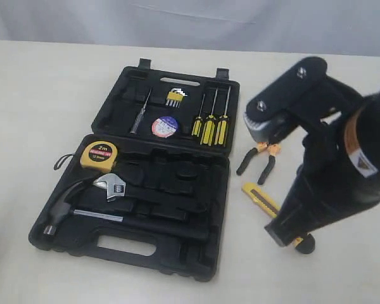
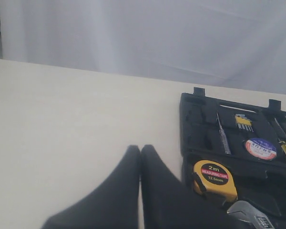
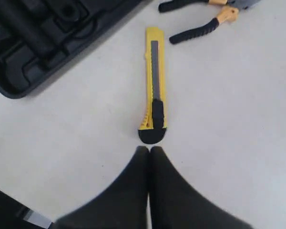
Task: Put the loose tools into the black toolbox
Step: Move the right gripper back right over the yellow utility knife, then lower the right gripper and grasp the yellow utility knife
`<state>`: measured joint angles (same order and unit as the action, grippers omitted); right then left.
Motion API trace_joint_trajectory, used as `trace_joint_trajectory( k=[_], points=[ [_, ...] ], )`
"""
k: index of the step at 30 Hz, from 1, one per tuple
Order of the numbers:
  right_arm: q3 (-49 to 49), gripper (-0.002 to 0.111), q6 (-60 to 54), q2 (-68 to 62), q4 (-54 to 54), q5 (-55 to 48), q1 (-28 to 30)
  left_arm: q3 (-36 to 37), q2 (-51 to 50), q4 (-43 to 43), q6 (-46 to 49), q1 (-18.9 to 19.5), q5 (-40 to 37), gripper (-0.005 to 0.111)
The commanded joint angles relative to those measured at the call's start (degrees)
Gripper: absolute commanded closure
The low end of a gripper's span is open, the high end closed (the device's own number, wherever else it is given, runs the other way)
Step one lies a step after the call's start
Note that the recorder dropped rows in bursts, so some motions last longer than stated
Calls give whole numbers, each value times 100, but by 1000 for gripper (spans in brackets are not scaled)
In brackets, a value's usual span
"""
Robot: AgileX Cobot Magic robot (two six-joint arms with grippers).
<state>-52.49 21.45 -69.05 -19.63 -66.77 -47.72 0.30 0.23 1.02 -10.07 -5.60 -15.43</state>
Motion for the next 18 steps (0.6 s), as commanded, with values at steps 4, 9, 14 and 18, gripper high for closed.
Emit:
trace_joint_trajectory(
  k=[4,9,14,18],
  points=[
    [753,109,544,195,-22,690,33,-30,-23,28,2,-33,-6,107],
    [659,109,-2,195,635,1028,745,-30,-23,28,2,-33,-6,107],
    [610,109,-2290,195,2088,1422,2126,-30,-23,28,2,-33,-6,107],
    [763,109,-2806,126,2058,1782,2577,-30,-23,28,2,-33,-6,107]
  ],
)
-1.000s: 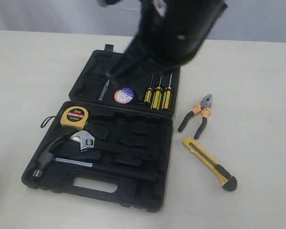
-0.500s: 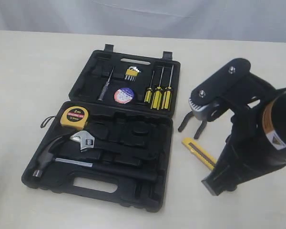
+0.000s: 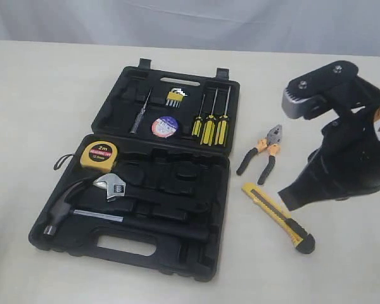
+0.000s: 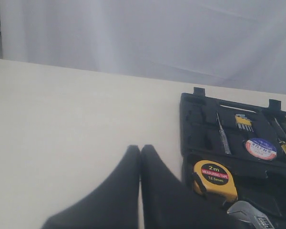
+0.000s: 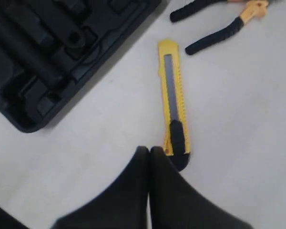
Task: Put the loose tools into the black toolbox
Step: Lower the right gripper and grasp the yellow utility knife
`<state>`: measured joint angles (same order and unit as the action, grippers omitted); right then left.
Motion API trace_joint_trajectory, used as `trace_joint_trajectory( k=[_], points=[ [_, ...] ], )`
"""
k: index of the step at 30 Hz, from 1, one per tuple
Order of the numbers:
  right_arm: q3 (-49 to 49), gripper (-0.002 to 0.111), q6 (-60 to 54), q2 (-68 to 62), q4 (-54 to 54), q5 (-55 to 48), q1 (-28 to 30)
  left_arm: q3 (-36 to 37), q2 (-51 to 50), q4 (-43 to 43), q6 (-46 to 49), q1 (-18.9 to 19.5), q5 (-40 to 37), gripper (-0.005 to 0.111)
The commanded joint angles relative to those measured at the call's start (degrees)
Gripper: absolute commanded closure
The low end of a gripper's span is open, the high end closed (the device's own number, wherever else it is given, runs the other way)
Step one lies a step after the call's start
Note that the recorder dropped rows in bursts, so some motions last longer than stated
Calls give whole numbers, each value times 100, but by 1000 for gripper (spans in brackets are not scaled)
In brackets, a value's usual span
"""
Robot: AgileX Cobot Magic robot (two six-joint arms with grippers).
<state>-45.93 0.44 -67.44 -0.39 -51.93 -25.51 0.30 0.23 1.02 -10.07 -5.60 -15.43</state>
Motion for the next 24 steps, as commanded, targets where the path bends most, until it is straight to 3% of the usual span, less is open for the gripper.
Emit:
trace_joint_trajectory(
  k=[1,3,6,11,17,24],
  points=[
    [131,108,-781,-114,135,324,385,-30,-23,28,2,-33,-6,107],
    [140,106,-781,-325,135,322,391,-30,-23,28,2,-33,-6,107],
    [140,93,-930,-827,159,483,391,-30,-23,28,2,-33,-6,107],
    [140,55,-1074,-1773,137,1011,391,-30,-23,28,2,-33,-6,107],
    [129,53,-1200,-2682,39,984,391,-30,-23,28,2,-33,-6,107],
    [4,53,-848,-2893,-321,1025,391,-30,-23,28,2,-33,-6,107]
  ],
)
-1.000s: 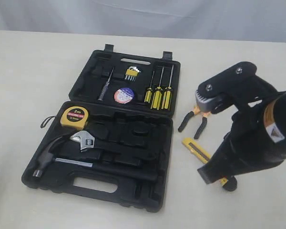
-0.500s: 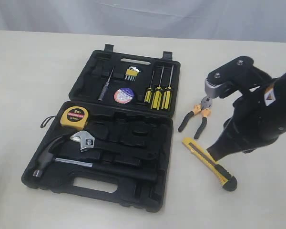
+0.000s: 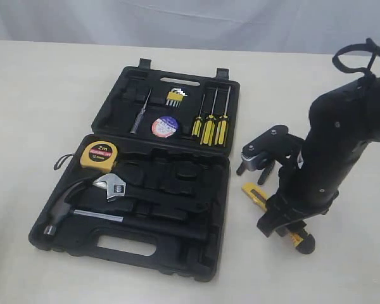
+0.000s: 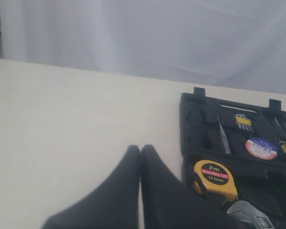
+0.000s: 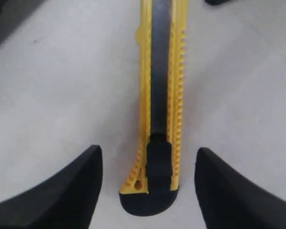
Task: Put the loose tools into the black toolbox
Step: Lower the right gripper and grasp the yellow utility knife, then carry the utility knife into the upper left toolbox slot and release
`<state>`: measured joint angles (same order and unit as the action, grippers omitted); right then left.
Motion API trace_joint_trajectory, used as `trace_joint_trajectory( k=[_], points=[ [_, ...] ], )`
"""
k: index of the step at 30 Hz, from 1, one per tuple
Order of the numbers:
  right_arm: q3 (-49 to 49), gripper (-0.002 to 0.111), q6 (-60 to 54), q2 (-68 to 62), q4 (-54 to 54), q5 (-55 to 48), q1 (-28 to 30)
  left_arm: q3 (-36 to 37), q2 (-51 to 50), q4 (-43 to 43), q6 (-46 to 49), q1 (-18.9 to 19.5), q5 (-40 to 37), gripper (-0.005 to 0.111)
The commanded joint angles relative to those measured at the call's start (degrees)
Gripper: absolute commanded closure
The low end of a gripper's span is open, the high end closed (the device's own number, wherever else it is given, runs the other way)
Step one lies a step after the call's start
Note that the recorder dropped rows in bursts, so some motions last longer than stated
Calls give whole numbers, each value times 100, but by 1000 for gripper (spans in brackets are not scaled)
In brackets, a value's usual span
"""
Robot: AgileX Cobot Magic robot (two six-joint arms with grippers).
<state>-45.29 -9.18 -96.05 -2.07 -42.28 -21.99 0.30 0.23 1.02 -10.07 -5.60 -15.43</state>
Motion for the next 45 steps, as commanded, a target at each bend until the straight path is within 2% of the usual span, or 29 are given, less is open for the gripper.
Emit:
trace_joint_trajectory(
  k=[1,10,12,13,18,20,24,30,37,41,45],
  points=[
    [-59,53,114,-31,-115,83,38,-30,-23,28,2,-33,-6,107],
    [-59,53,95,-468,-56,83,38,-30,-23,28,2,-33,-6,107],
    [-59,57,95,-504,-56,72,38,-30,-23,28,2,-33,-6,107],
    [-59,61,95,-504,-56,22,38,-30,-23,28,2,-33,-6,107],
    [-59,99,134,-504,-35,-25,38,-30,-23,28,2,-33,-6,107],
    [-59,108,266,-504,73,-25,38,-30,-23,28,2,-33,-6,107],
    [-258,109,635,-416,237,-476,38,-30,-23,28,2,-33,-6,107],
    [-1011,109,2097,214,60,-1930,-87,-30,-23,28,2,-33,-6,107],
    [-2403,109,3288,980,359,-2768,-897,-30,-23,-27,2,-33,-6,107],
    [-3529,109,3507,691,811,-2768,-1346,-30,-23,-27,2,-33,-6,107],
    [-4719,109,4050,41,381,-2768,-1757,-30,-23,-27,2,-33,-6,107]
  ],
)
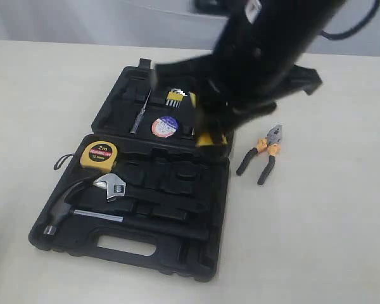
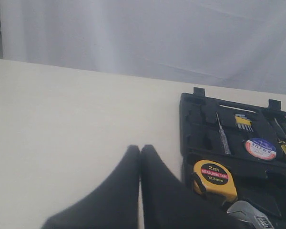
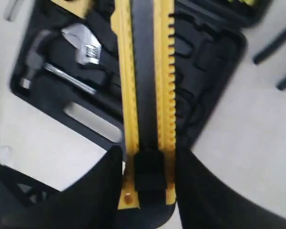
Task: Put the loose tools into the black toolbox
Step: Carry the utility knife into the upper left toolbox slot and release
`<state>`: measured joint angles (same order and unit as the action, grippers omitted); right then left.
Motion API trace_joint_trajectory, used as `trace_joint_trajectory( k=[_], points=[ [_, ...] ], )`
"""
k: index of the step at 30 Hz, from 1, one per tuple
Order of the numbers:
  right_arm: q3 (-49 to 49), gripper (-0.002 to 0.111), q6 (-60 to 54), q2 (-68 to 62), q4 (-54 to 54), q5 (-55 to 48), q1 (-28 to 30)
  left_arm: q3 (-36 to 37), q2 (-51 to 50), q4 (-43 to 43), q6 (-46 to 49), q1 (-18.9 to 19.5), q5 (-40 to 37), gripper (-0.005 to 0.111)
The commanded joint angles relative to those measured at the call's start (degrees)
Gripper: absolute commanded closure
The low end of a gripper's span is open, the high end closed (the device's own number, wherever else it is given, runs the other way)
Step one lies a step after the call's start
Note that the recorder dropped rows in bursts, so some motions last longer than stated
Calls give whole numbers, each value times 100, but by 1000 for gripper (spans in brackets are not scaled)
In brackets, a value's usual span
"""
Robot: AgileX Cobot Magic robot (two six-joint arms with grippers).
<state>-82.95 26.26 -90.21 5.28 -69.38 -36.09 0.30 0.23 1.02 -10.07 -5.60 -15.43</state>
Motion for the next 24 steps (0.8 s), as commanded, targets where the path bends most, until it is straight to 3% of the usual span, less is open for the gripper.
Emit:
trace_joint_trajectory(
  k=[1,9,14,24],
  points=[
    [-1162,109,701,-750,-649,-58,-444,-30,-23,-27,2,-33,-6,107],
    [-2265,109,3397,-2199,-3104,2145,-1288,-30,-23,-27,2,-33,-6,107],
    [-2783,109,4239,-3197,-3292,2258,-1272,-30,-23,-27,2,-33,-6,107],
    [-3158,109,5963,-4352,-4663,2303,-1271,-30,-23,-27,2,-33,-6,107]
  ],
)
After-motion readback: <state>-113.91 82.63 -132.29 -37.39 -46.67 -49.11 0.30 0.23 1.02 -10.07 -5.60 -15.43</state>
